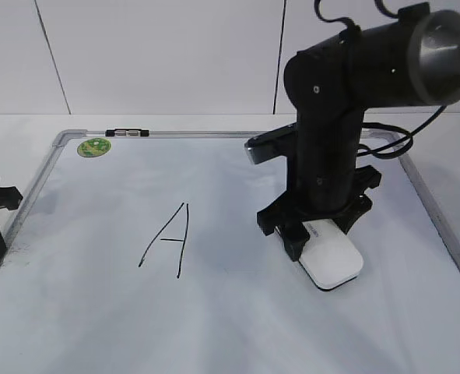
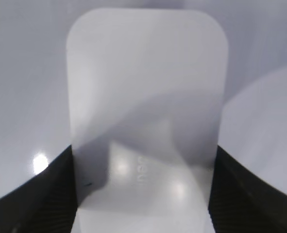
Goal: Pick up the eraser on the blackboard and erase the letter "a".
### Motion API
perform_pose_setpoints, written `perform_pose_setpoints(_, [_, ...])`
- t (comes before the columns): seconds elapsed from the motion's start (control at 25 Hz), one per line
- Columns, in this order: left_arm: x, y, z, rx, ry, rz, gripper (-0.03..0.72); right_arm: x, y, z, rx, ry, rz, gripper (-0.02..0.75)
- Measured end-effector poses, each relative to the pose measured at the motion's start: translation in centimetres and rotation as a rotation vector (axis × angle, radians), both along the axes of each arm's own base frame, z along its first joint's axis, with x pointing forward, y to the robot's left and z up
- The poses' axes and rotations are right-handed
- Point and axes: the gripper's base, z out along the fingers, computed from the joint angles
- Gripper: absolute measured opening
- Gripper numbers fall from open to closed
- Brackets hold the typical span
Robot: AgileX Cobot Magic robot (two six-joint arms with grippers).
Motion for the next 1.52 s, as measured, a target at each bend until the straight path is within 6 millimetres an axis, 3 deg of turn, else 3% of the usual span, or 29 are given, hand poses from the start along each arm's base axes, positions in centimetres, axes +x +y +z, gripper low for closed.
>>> perform_pose_setpoints(0.4, [0.0, -0.1, 0.0, -0.006, 0.0, 0.005, 0.05, -1.5, -2.1, 9.3, 0.08, -0.313, -0.118, 0.56])
perform_pose_setpoints(0.56, [0.0, -0.1, 0.0, -0.009, 0.0, 0.007, 0.05, -2.0, -3.1, 11.4, 0.076, -0.401, -0.191, 0.56])
perform_pose_setpoints(1.0, [0.0, -0.1, 0.0, -0.013, -0.002, 0.003, 0.05, -0.6, -9.1, 11.5, -0.043, -0.358, -0.397, 0.56])
perform_pose_setpoints(1.52, [0.0, -0.1, 0.0, -0.016, -0.004, 0.005, 0.05, 0.6, -15.0, 10.7, 0.07, -0.22, -0.476, 0.56])
